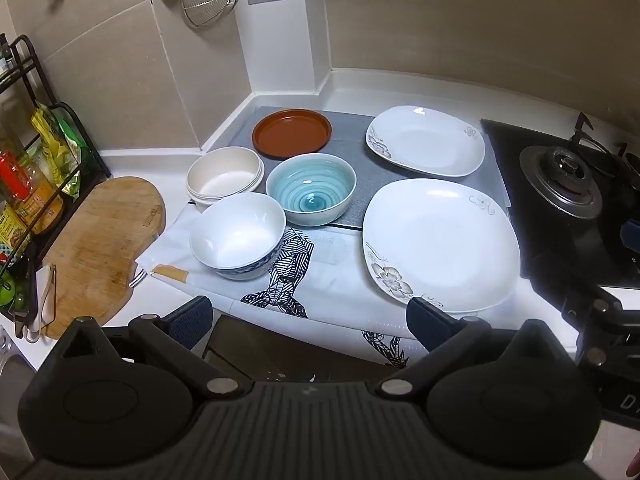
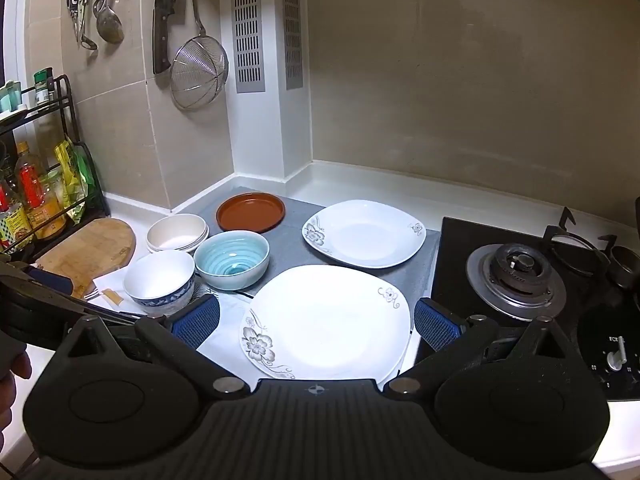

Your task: Organize plates and bowls

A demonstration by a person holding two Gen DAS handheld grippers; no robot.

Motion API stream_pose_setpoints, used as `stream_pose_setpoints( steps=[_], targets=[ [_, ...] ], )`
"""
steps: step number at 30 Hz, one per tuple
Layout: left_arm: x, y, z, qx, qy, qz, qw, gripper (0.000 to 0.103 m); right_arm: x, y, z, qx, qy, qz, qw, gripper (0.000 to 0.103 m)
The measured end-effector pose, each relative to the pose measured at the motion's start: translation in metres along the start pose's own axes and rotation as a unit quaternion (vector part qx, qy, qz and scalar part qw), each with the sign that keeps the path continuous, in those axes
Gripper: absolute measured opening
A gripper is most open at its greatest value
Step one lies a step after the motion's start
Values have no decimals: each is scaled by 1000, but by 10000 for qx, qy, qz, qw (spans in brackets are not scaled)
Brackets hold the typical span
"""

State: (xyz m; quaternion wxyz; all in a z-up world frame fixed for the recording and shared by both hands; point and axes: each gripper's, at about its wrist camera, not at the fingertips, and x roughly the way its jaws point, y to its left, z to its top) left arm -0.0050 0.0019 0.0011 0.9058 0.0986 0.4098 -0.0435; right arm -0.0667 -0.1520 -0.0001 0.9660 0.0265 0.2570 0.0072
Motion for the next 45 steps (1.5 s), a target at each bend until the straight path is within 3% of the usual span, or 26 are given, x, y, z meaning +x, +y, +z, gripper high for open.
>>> stream_pose_setpoints(
  steps=[31, 45],
  targets=[
    [2, 4, -1, 36, -151, 52, 9999, 103, 1, -1, 0, 46, -59, 21, 10000, 103],
    [27, 13, 8, 172, 74, -5, 9998, 103, 17, -1, 0, 182, -28, -3, 9998, 103]
  ],
)
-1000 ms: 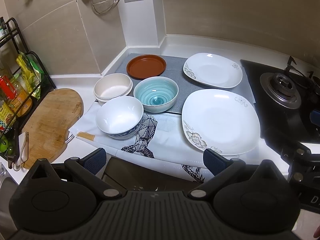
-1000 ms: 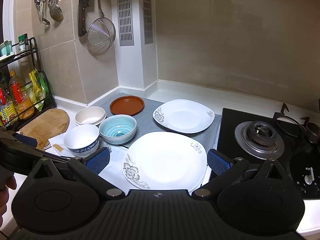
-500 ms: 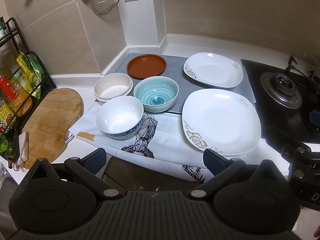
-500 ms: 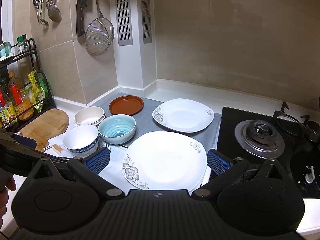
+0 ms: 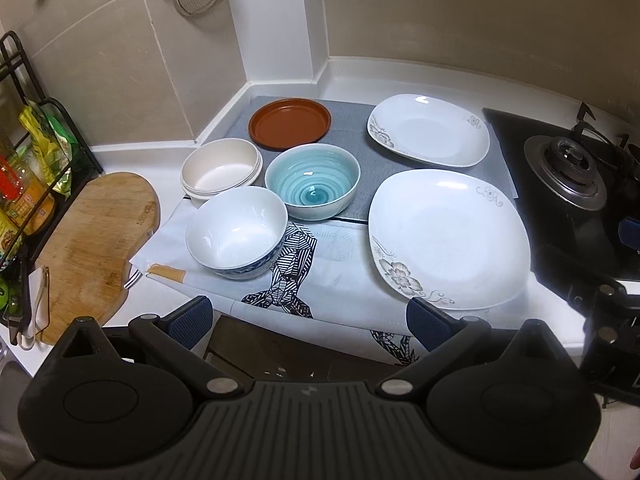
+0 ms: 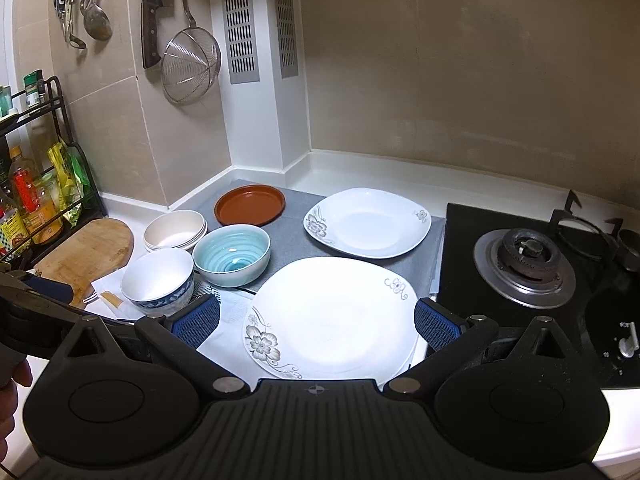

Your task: Organize plates and bowls

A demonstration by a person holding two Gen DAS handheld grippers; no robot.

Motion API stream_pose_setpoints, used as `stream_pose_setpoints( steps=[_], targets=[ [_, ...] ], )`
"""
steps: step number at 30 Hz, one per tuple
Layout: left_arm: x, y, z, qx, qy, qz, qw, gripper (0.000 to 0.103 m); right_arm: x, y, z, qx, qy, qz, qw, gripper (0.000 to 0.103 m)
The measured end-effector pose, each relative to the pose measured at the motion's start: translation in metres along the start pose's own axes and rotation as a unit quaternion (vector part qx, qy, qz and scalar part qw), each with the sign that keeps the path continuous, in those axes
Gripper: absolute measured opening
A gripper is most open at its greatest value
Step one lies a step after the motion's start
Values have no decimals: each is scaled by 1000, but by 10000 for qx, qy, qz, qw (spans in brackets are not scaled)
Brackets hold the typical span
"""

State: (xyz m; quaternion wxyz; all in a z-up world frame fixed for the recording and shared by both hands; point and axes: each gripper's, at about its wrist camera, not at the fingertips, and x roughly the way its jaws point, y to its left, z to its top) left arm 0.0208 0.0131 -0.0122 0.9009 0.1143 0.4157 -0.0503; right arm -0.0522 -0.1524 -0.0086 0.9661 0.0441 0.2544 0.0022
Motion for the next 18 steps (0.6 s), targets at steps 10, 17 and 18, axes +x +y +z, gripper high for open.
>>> stream_pose_setpoints(
  steps=[10, 17, 18],
  targets=[
    [37, 20, 11, 148, -165, -811, 9965, 103, 26, -10, 1, 292, -151, -297, 9990, 103],
    [70, 16, 18, 480, -99, -1786, 9827, 103, 50, -23, -6, 660, 40, -634, 9958, 103],
    [75, 15, 19, 533, -65, -1911, 9801, 103, 53, -25, -8, 705, 84, -698, 9950, 103]
  ],
)
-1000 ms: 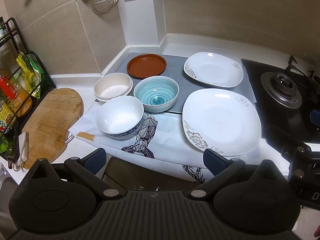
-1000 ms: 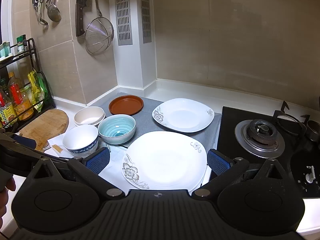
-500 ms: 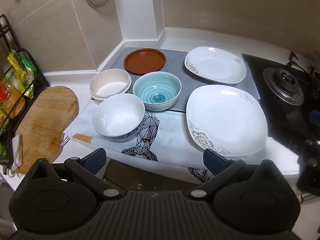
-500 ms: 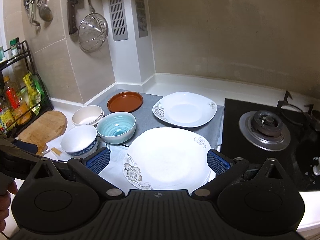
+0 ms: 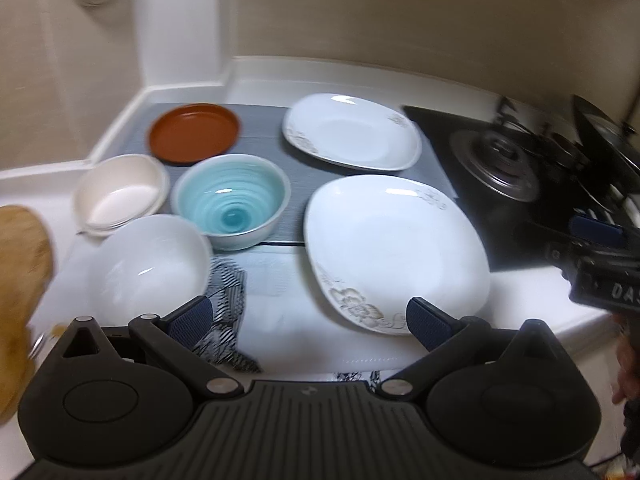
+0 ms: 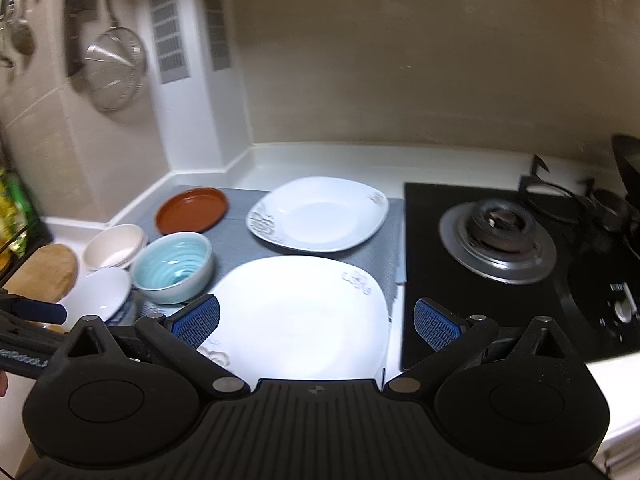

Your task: Organize plates and bowls

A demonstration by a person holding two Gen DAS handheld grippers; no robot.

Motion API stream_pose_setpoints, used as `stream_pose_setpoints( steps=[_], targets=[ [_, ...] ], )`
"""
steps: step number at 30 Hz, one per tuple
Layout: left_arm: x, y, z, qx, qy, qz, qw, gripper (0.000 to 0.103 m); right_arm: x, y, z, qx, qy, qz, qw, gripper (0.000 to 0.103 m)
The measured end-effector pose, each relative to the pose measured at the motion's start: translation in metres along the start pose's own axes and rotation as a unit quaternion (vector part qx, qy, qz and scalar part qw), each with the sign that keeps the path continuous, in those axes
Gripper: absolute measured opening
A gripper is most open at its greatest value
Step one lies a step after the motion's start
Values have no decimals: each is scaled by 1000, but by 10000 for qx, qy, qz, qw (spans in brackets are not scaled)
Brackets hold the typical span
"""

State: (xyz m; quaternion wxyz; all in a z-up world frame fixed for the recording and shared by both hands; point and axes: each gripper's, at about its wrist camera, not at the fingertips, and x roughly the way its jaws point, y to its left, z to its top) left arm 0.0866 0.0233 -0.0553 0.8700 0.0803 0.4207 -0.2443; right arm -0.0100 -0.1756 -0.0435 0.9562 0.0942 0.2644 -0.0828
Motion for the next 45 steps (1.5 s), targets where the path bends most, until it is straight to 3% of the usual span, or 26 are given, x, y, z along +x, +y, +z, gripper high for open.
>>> stream_pose_setpoints(
  steps=[4, 9, 16, 24, 29, 30, 33, 39, 45],
  targets=[
    [24, 3, -2, 64, 235, -440, 9987, 103, 11, -11, -4, 206, -14, -142, 9997, 103],
    [52, 1, 2, 62, 457, -787, 9958, 103, 33, -16, -7, 73, 188, -13, 9998, 103],
    [96, -9, 13, 149, 722, -602, 9955, 103, 100, -33, 5, -246, 525, 535, 9969, 103],
    [132, -5, 21, -210, 1114, -474, 9924, 103, 170, -66, 22, 109, 881, 1301, 9875, 102],
    [142, -2, 22, -347, 1147, -419, 9919, 103, 200, -75, 20, 584, 1319, 1723, 9744, 95],
    [143, -2, 22, -369, 1107, -408, 9923, 103, 204, -76, 17, 651, 1430, 1743, 9721, 89],
    [147, 0, 23, -419, 1051, -409, 9927, 103, 204, -80, 10, 668, 1652, 1772, 9679, 81],
    [152, -3, 25, -435, 980, -458, 9932, 103, 178, -94, -9, 985, 1867, 1917, 9585, 80],
    [154, -5, 29, -368, 1039, -1114, 9876, 102, 154, -95, -26, 1153, 1800, 1939, 9574, 76]
  ],
)
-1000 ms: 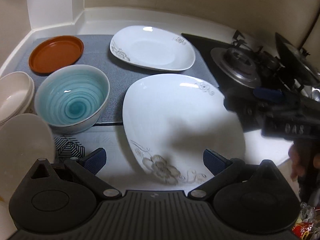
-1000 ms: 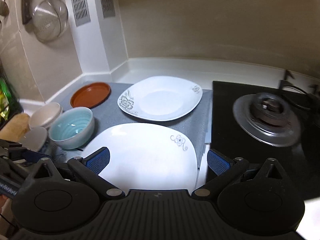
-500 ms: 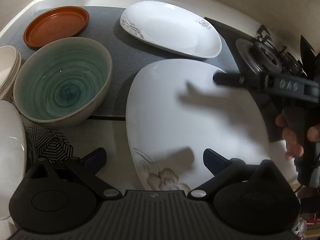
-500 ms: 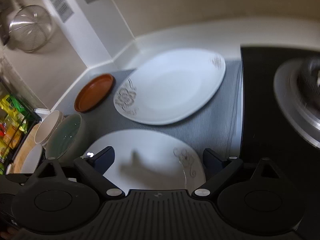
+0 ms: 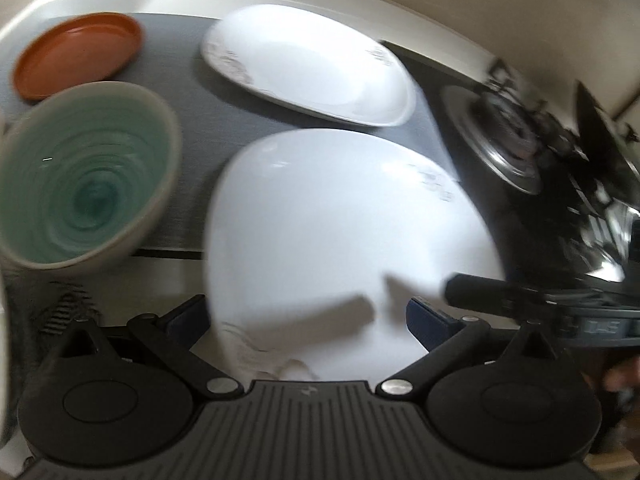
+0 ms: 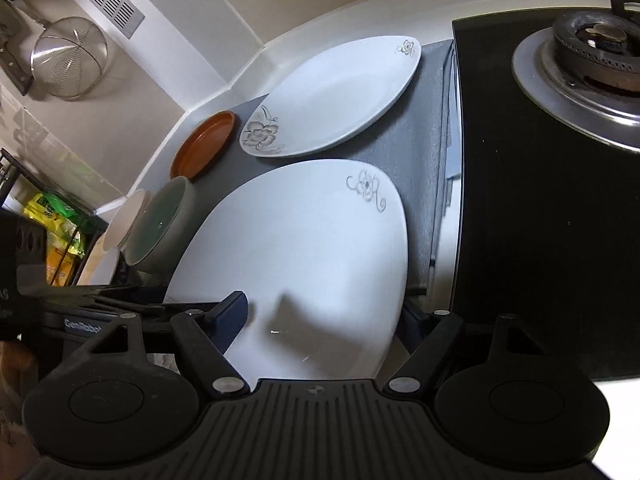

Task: Organize plates and bowls
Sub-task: 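Close the left tool on the large white plate's rim while the right tool grips its opposite rim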

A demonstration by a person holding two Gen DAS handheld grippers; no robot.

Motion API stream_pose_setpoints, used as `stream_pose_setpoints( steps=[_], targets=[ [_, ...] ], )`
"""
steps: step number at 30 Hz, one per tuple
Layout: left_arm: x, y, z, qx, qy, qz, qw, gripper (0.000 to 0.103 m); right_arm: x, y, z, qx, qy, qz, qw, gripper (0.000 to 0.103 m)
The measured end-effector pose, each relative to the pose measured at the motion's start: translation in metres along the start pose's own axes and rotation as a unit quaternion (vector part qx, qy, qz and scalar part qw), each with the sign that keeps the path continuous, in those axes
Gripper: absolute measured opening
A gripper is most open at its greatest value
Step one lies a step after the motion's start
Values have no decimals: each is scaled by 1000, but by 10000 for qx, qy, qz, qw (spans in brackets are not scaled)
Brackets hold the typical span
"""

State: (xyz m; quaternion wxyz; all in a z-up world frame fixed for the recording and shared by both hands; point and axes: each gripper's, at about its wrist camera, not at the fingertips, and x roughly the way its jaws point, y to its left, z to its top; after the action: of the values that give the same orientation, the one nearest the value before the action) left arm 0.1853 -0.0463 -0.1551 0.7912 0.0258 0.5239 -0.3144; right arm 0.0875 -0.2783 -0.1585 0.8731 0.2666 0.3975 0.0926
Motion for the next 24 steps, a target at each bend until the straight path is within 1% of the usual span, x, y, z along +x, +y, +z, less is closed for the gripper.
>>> stream_pose_setpoints(
  steps=[1, 2, 3, 4, 5, 6, 7, 9, 10, 11, 13, 14, 15, 16, 18, 21, 24],
  targets=[
    [0, 0, 1, -19, 19, -48, 10000, 101, -1, 0, -1, -29, -49, -49, 10000, 74],
    [1, 1, 2, -66, 30, -38, 10000, 101, -2, 0, -1, -8, -91, -111, 9999, 66],
    [1, 2, 3, -121, 53, -53, 9999, 100, -2, -2, 0, 49, -133, -189, 9997, 54],
    [2, 2, 5, -155, 90, -66, 9998, 100, -3, -6, 0, 134, -170, -264, 9994, 48],
    [2, 2, 7, -154, 162, -66, 9997, 99, -4, -10, 0, 230, -193, -310, 9991, 36],
    [3, 0, 10, -104, 265, -23, 9996, 98, -5, -15, 0, 331, -209, -332, 9987, 27],
    [5, -3, 15, -20, 368, 56, 9993, 96, -6, -19, 0, 431, -223, -344, 9982, 23],
    [7, -6, 22, 15, 501, 168, 9986, 94, -6, -24, 0, 583, -266, -321, 9974, 21],
    [8, -6, 25, -25, 526, 210, 9984, 90, -6, -24, 0, 594, -283, -325, 9973, 21],
    [8, -4, 26, -96, 521, 281, 9982, 86, -6, -24, 0, 565, -295, -363, 9973, 18],
    [5, 3, 29, -249, 501, 394, 9977, 63, -6, -24, -1, 530, -325, -424, 9972, 16],
    [3, 7, 29, -340, 495, 441, 9972, 56, -6, -24, -1, 539, -345, -434, 9970, 16],
    [1, 12, 29, -384, 475, 528, 9967, 38, -6, -23, -3, 521, -363, -451, 9970, 16],
    [-1, 14, 27, -363, 441, 582, 9967, 33, -7, -22, -4, 490, -381, -475, 9969, 16],
    [-3, 18, 24, -394, 401, 511, 9971, 32, -9, -20, -7, 375, -452, -530, 9969, 16],
    [-9, 14, 18, -316, 369, 567, 9972, 32, -13, -12, -10, 149, -453, -592, 9971, 16],
    [-12, 10, 17, -312, 374, 491, 9976, 32, -20, -10, -11, 152, -436, -621, 9970, 16]
  ],
)
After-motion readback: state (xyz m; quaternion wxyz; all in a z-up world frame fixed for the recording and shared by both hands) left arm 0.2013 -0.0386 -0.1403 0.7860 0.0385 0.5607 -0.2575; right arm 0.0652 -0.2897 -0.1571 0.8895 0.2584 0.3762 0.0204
